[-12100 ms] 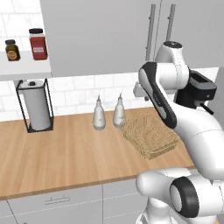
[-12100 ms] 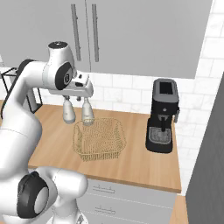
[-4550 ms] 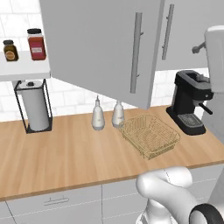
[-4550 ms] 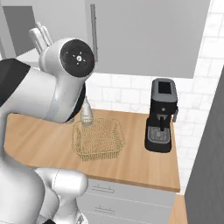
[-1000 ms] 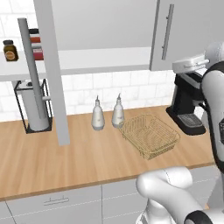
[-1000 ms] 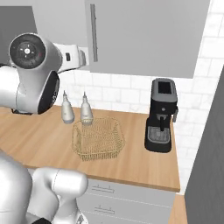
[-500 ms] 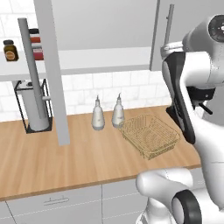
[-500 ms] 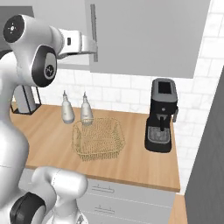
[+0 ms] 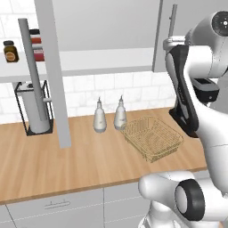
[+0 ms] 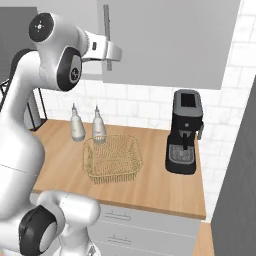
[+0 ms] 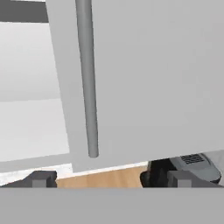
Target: Open the cabinet, pick up the bread from the cabinet and place it in the basket. Then move the basket to the dining counter.
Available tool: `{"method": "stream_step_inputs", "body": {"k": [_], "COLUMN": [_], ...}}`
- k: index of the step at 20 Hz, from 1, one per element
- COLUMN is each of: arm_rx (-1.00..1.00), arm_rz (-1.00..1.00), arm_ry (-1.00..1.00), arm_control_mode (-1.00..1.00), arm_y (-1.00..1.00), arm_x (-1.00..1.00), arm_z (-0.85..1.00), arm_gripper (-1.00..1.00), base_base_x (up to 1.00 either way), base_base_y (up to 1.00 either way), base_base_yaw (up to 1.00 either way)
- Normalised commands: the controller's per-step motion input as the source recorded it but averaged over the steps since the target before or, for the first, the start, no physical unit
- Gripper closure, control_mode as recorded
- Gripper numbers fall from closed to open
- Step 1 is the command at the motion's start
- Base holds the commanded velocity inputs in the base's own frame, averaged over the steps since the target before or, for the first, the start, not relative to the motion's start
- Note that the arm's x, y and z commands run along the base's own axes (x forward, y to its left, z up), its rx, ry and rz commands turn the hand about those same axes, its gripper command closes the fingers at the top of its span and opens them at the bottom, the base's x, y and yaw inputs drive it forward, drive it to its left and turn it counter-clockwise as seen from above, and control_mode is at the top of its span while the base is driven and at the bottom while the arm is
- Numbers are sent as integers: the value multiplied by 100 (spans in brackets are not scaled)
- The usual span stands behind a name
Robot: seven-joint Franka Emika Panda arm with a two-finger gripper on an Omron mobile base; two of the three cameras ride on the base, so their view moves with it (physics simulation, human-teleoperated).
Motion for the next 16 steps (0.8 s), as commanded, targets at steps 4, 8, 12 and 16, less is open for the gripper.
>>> {"method": "stream_step_inputs", "body": {"k": [4, 8, 12, 16], "arm_rx": [13, 11, 14, 14], "arm_rz": [1, 4, 9, 11], "arm_ry": [-4, -6, -7, -10], "arm_control_mode": [-100, -100, -100, -100], "arm_y": [0, 0, 0, 0], "arm_x": [71, 49, 28, 10], "arm_z": [0, 0, 0, 0], "arm_gripper": [-100, -100, -100, -100], "base_base_x": [0, 0, 0, 0], "base_base_y": [0, 0, 0, 0], "base_base_yaw": [0, 0, 0, 0]}}
